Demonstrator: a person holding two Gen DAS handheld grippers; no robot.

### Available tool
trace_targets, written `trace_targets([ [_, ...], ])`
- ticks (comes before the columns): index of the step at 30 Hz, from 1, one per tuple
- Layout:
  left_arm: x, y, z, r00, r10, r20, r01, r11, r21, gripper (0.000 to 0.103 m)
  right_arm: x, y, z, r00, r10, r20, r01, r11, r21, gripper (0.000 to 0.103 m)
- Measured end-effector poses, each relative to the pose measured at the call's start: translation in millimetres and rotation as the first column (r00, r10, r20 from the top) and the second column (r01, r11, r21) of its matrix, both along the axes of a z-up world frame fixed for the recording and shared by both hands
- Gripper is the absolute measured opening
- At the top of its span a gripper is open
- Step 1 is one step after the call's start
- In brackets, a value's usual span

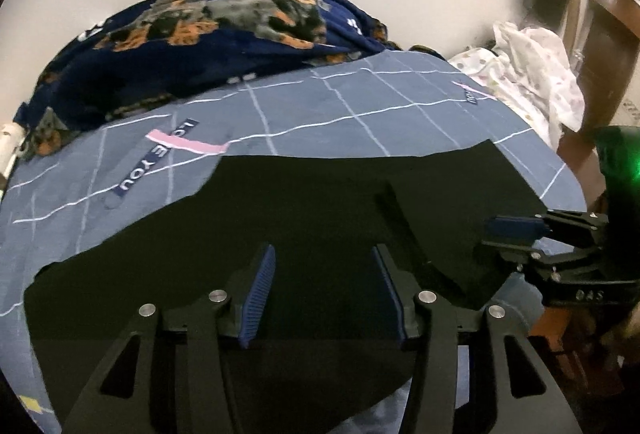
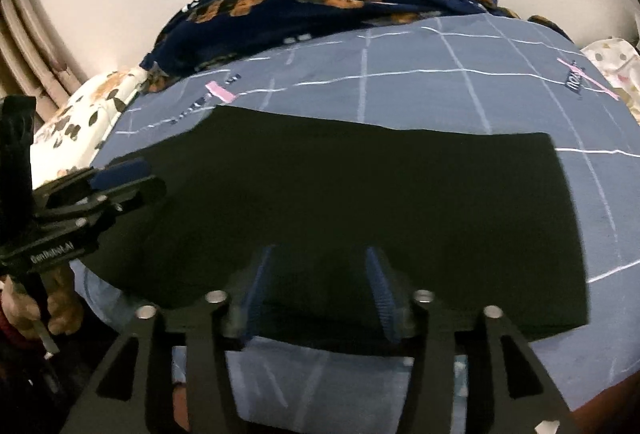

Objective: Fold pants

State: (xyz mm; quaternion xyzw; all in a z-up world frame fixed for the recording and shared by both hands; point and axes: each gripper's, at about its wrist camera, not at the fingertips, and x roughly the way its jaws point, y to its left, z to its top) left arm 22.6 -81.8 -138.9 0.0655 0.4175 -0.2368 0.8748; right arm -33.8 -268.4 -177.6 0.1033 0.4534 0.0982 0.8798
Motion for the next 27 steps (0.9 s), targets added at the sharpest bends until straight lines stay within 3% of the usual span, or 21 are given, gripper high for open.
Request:
trace_targets([
  [2,0.0,5.7,-0.9,1.0,0.009,0.006,-0.009,1.0,0.009,0.051,1.0,10.1,-2.3,1.0,-0.001,-0.005,0.001,1.0,-0.001,0.064],
  [16,3.0,57.8,-3.5,0.997,0.079,0.01,-0.079,0.997,0.022,0.056,1.9,49.2,-8.0,0.997,0.046,-0.056,-0.046,0.999,0.0,0.065],
  [22,6.4,127.3,1.2,0.984,0.176,0.013,-0.175,0.984,-0.006,0.056,1.3,56.7,-13.6,0.995,0.06,-0.078,-0.059,0.998,0.015,0.068],
  [27,20.8,219.8,3.7,0.96,0.277,-0.052,-0.281,0.953,-0.116,0.056,1.6,54.3,-13.6,0.995,0.055,-0.085,-0.052,0.998,0.042,0.071],
])
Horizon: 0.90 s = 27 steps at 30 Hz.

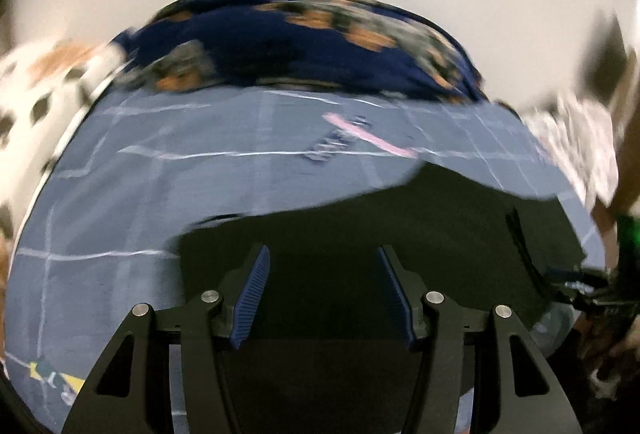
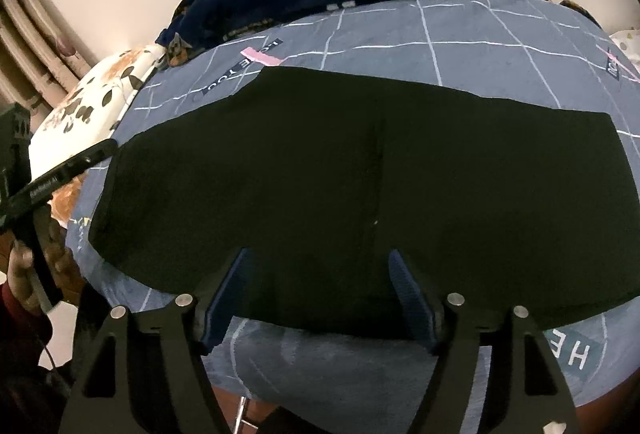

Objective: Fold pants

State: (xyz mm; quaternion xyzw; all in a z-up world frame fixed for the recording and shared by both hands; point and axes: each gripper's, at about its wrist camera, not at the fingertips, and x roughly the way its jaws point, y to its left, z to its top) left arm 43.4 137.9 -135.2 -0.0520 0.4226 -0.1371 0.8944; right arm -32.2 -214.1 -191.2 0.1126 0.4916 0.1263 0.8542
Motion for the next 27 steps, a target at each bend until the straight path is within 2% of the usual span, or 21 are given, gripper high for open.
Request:
trace_targets([
  [3,11.1,52.0,-11.2,0.995,0.018,-0.097,-0.027,0.995,-0.095,0.056,0.0,-1.5,-0.2,1.0,-0.01,-0.005,0.011,1.0,0.02,0.073],
  [5,11.7,72.6,-19.0,0.991,0.0,-0.132,-0.021,0.988,-0.155,0.056,0.7,-1.5,-0.9,1.0,-0.016,-0.009,0.017,0.999,0.032,0.075],
  [6,12.6,79.9,-23.4,0.989,0.002,-0.148,-0.025,0.988,-0.152,0.056,0.8,-0.7,-1.4,1.0,-0.018,-0.011,0.018,0.999,0.034,0.076],
  [8,14.6,85.9,-29.9,0.985,-0.008,-0.172,-0.019,0.988,-0.156,0.055,1.2,2.1,-1.9,1.0,-0.015,-0.015,0.016,0.999,0.03,0.076],
  [12,19.7,84.4,-43.8,0.97,-0.097,-0.222,0.045,0.973,-0.228,0.055,2.4,7.4,0.2,1.0,-0.002,-0.02,0.003,1.0,0.021,0.078],
  [13,21.1,81.0,-48.6,0.961,-0.133,-0.242,0.07,0.965,-0.253,0.056,2.4,8.5,0.3,1.0,0.0,-0.021,0.0,1.0,0.02,0.078],
  [15,26.6,75.4,-64.9,0.932,-0.153,-0.329,0.075,0.968,-0.238,0.053,2.6,10.9,0.5,1.0,0.004,-0.025,-0.003,1.0,0.018,0.079],
  [16,25.6,77.7,-63.4,0.941,-0.146,-0.306,0.069,0.966,-0.25,0.053,2.4,12.1,0.7,1.0,0.004,-0.027,-0.004,1.0,0.018,0.079],
  [22,23.8,86.4,-72.3,0.926,-0.18,-0.333,0.055,0.935,-0.351,0.053,2.5,17.0,2.8,0.999,0.017,-0.028,-0.016,1.0,0.026,0.079],
  [24,26.8,78.6,-73.6,0.912,-0.227,-0.341,0.081,0.916,-0.392,0.053,5.3,21.7,0.3,0.999,0.024,-0.04,-0.023,0.999,0.032,0.079],
  [27,31.1,68.1,-69.2,0.908,-0.277,-0.315,0.113,0.885,-0.452,0.053,7.3,29.2,-2.5,0.998,0.037,-0.052,-0.035,0.999,0.038,0.079],
])
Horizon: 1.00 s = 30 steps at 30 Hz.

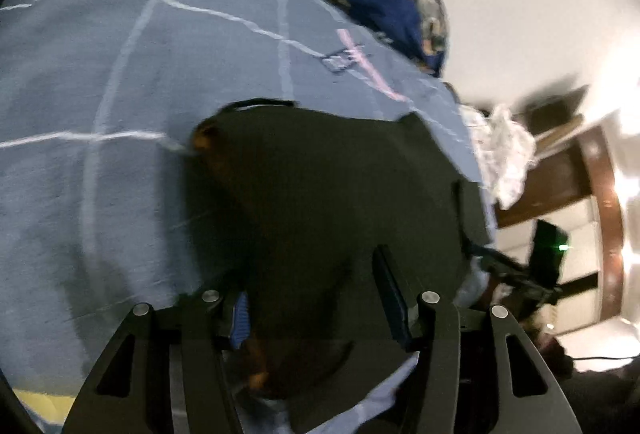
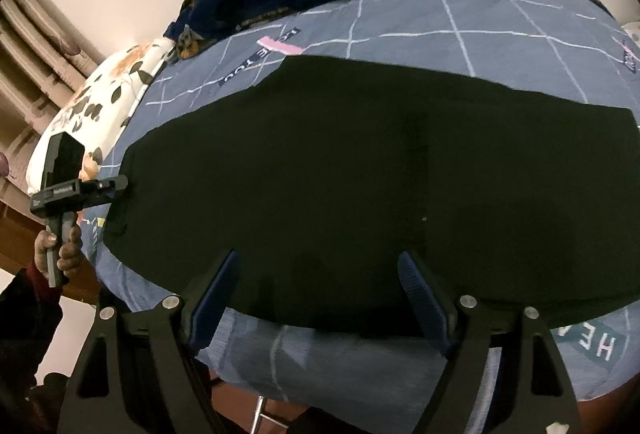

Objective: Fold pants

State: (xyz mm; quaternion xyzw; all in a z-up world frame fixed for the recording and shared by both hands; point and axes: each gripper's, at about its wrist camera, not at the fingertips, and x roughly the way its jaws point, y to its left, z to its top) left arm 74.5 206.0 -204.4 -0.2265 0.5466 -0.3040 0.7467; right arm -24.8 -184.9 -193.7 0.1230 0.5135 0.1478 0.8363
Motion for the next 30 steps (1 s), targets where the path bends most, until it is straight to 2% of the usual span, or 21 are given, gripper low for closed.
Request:
trace_targets([
  [2,3.0,-0.1,2.3,1.0,0.002,0.009,-0.002,0.999,-0.047,0.053,-0.2,4.8,-0.5,1.0,0.015,-0.004,-0.015,1.0,-0.001,0.079],
  [3,6.0,0.3,-0.3,1.0,0.013,0.002,-0.013,0.999,-0.041,0.053,-0.4,7.1,-0.2,1.0,0.023,-0.003,-0.023,1.0,-0.004,0.079],
  [4,9.4,-0.1,-8.8,0.999,0.03,-0.021,-0.03,0.999,0.015,0.049,-0.6,9.3,0.2,1.0,0.03,-0.001,-0.03,1.0,-0.009,0.079],
  [9,10.1,-2.2,-6.2,0.999,0.035,-0.01,-0.035,0.999,0.016,0.05,0.5,9.4,0.4,1.0,0.028,-0.004,-0.028,0.999,0.017,0.081],
  [13,1.8,-20.2,11.2,0.997,0.042,0.06,-0.049,0.991,0.123,0.028,3.4,7.9,-2.1,1.0,0.022,-0.015,-0.021,0.997,0.079,0.081],
  [15,-4.3,-22.8,25.9,0.996,0.058,0.073,-0.065,0.993,0.1,0.022,4.0,7.4,-0.8,1.0,0.022,-0.013,-0.021,0.993,0.113,0.081],
  [19,-8.8,-38.0,59.0,0.994,0.069,0.082,-0.07,0.998,0.009,0.021,7.3,3.6,5.4,1.0,0.018,0.006,-0.019,0.979,0.201,0.081],
  [22,-11.3,-65.1,82.1,0.995,0.046,0.088,-0.043,0.998,-0.036,0.021,12.2,0.3,10.0,1.0,0.015,0.005,-0.016,0.955,0.298,0.081],
  [25,-11.2,-96.4,93.7,0.996,0.013,0.083,-0.007,0.997,-0.08,0.021,17.1,-3.5,14.6,1.0,0.012,0.009,-0.015,0.91,0.414,0.081],
  [30,-7.9,-149.7,93.3,0.995,-0.046,0.085,0.055,0.994,-0.098,0.021,21.0,-6.5,17.7,1.0,0.017,0.014,-0.022,0.834,0.552,0.082],
])
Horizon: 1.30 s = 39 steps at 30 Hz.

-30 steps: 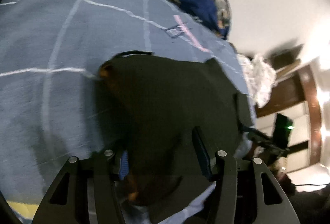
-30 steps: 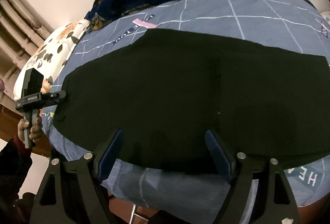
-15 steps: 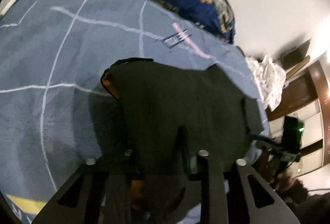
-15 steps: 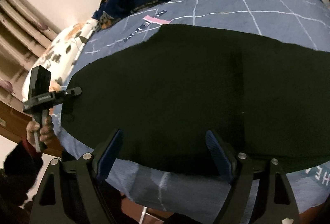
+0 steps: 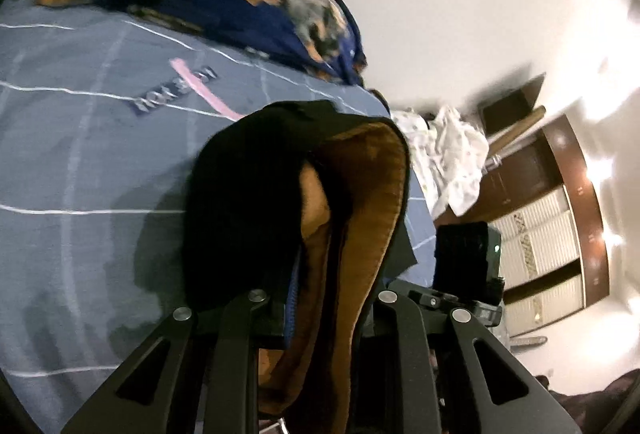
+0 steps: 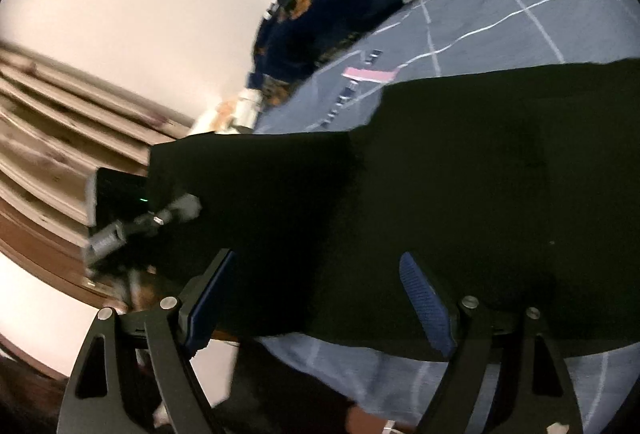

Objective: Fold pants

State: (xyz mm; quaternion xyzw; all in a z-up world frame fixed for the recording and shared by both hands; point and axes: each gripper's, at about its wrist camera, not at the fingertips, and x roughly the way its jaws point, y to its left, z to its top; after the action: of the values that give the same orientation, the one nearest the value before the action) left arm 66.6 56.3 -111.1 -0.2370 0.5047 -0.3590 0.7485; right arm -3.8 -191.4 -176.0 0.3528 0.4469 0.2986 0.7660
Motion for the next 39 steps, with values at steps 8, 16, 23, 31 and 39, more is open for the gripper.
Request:
trace_targets([
  [8,7.7,-51.3,-23.6,0.995,-0.086,-0.048,0.086,0.996,-0.018,0.031,-3.0,-2.0,-17.7,0.999,0.027,-0.028,-0.025,0.998,0.058,0.086],
  [16,8.3,-58.6,-29.7,0.986,-0.111,-0.121,0.102,0.991,-0.084,0.043,-0.4,-9.6,-31.3,0.998,0.019,-0.062,-0.011,0.992,0.128,0.09],
  [23,12.6,-55.5,-21.2,0.989,-0.103,-0.102,0.094,0.992,-0.086,0.068,2.5,-10.8,-35.2,0.996,0.014,-0.094,-0.003,0.993,0.114,0.092],
  [31,-12.1,-44.9,0.8,0.993,-0.073,0.094,0.062,0.991,0.12,0.068,5.4,1.7,-38.0,0.994,0.035,-0.106,-0.034,0.999,0.012,0.092],
  [39,-32.0,-1.1,-32.6,0.999,0.032,0.037,-0.039,0.979,0.202,0.068,7.2,18.9,-33.2,0.992,0.085,-0.091,-0.098,0.982,-0.16,0.018],
])
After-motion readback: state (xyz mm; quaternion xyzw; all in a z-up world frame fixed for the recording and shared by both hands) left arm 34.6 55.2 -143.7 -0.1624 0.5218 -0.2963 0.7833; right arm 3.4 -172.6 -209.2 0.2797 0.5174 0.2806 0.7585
